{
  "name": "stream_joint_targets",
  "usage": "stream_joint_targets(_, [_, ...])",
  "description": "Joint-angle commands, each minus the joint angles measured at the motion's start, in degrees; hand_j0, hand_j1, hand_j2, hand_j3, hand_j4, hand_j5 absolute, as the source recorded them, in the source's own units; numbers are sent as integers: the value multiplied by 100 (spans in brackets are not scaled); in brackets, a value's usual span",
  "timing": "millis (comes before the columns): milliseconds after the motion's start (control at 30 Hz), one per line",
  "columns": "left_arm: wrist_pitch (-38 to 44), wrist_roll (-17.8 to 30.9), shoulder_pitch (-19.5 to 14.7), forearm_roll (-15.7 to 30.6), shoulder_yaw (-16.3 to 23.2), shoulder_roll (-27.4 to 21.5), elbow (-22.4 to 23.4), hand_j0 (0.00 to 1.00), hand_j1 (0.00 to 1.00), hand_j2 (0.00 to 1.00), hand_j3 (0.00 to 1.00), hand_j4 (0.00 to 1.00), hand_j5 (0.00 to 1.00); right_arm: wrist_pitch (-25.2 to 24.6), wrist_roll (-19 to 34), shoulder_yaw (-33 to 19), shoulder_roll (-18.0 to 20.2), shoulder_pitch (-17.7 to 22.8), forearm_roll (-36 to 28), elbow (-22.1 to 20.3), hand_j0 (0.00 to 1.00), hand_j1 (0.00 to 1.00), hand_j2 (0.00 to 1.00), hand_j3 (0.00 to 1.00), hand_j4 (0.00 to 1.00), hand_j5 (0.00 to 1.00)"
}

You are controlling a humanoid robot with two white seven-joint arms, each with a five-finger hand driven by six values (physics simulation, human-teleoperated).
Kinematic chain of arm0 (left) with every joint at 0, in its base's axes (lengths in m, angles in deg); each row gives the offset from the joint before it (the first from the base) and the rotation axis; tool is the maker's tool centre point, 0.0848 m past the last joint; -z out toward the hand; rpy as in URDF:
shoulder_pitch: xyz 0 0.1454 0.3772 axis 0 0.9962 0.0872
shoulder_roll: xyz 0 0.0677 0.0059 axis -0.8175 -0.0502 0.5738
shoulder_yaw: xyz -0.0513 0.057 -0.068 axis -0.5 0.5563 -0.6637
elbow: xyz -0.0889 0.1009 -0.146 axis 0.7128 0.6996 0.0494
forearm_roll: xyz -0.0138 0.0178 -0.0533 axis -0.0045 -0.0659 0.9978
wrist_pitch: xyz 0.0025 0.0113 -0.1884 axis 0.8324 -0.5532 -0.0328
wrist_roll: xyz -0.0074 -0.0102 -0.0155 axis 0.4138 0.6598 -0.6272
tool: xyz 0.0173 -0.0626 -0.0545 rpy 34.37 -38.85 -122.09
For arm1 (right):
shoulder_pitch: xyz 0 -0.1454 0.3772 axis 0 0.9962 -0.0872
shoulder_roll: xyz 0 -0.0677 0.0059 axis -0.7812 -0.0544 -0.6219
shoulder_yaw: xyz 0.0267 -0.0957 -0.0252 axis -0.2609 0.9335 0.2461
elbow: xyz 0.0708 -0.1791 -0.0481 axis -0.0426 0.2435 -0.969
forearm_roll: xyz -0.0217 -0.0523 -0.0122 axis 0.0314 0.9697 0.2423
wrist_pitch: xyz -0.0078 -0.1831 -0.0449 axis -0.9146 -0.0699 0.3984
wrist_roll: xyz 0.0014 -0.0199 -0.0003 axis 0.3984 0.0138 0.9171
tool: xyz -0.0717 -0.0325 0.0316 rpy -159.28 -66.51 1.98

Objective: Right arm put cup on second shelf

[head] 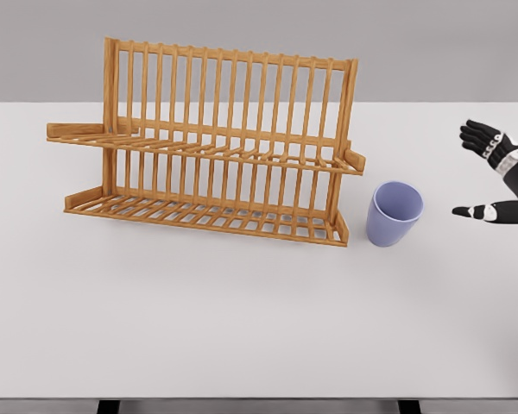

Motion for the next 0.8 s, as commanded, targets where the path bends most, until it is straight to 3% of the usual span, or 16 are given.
stream_joint_targets(0, [3, 2, 0, -2, 1, 0, 2, 100, 100, 100, 100, 100, 100, -267, -1, 17, 1, 18, -84, -5, 100, 100, 100, 100, 100, 100])
stream_joint_targets(200, [3, 2, 0, -2, 1, 0, 2, 100, 100, 100, 100, 100, 100, -654, -1, 395, 10, -17, -84, -49, 100, 100, 100, 100, 100, 100])
stream_joint_targets(367, [3, 2, 0, -2, 1, 0, 2, 100, 100, 100, 100, 100, 100, -909, -1, 404, 27, 0, -84, -49, 100, 100, 100, 100, 100, 100])
stream_joint_targets(767, [3, 2, 0, -2, 1, 0, -6, 100, 100, 100, 100, 100, 100, -1032, -1, 738, -8, -44, -84, 13, 100, 100, 100, 100, 100, 100])
